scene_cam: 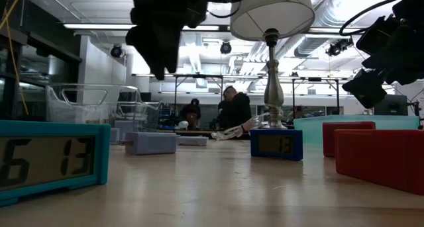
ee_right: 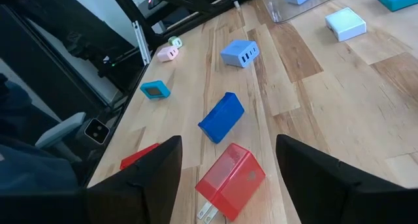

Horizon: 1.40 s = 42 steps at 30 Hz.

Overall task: Pick & Place Office items
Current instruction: Put the middle blue charger adapter into the transparent bin

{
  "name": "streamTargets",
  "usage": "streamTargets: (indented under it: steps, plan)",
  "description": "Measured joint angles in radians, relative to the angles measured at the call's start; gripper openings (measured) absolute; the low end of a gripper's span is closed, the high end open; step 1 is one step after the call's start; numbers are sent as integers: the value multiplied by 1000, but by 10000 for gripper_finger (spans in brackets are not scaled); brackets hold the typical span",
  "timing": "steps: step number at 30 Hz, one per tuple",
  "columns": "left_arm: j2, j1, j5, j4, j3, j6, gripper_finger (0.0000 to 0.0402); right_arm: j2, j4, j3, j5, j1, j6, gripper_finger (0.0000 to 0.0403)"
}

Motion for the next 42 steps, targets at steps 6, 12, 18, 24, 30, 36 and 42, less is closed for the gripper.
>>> streamTargets:
  steps: [6,12,18,24,30,36,42]
  plan:
    - [68,-32,10,-14,26,-11,210,0,0,0,0,0,0,235]
    - [87,-17,59,-9,28,-113,210,0,0,0,0,0,0,235]
    - [87,-6,73,-9,27,-120,210,0,0,0,0,0,0,235]
    - [87,7,60,-9,27,-147,210,0,0,0,0,0,0,235]
    - [87,13,-1,-8,26,-273,210,0,0,0,0,0,0,235]
    - [87,13,-3,-6,26,-219,210,0,0,0,0,0,0,235]
    - [87,13,-3,-3,26,-223,222,0,0,0,0,0,0,235]
